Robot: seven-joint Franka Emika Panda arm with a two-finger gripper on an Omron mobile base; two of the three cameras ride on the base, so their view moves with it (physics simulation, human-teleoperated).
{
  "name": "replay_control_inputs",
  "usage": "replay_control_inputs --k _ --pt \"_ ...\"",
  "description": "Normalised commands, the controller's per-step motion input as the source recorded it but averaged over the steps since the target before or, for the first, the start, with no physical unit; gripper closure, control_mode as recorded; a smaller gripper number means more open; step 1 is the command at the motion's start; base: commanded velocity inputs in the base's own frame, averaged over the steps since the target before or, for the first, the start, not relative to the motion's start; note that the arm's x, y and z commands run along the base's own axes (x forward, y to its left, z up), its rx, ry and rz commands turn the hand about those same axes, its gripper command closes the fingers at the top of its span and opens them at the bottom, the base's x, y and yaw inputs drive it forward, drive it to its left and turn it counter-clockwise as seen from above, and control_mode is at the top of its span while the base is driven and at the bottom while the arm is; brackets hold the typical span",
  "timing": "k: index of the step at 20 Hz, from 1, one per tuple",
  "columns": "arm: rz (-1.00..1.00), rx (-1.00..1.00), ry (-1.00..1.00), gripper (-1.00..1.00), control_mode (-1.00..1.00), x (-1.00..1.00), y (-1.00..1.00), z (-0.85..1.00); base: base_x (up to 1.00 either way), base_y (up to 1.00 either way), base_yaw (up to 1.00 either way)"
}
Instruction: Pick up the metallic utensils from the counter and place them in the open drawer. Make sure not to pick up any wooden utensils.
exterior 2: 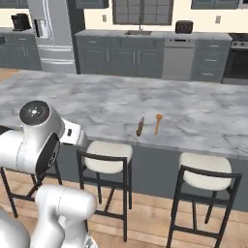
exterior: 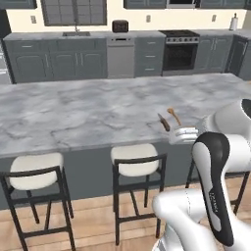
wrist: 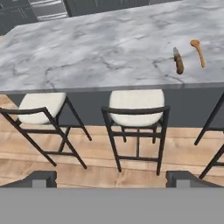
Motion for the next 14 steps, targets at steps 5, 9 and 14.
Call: replay_control_inputs --k 5,9,14 --pt "0.0 0.0 0.0 -1.0 1.0 0.0 0.0 0.0 0.52 -0.57 0.15" --pt "0.0 0.0 0.0 -1.0 1.0 0.0 0.0 0.0 0.28 0.25 -0.01" --pt "0.0 0.0 0.0 -1.0 1.0 0.0 0.0 0.0 0.7 -0.03 -0.04"
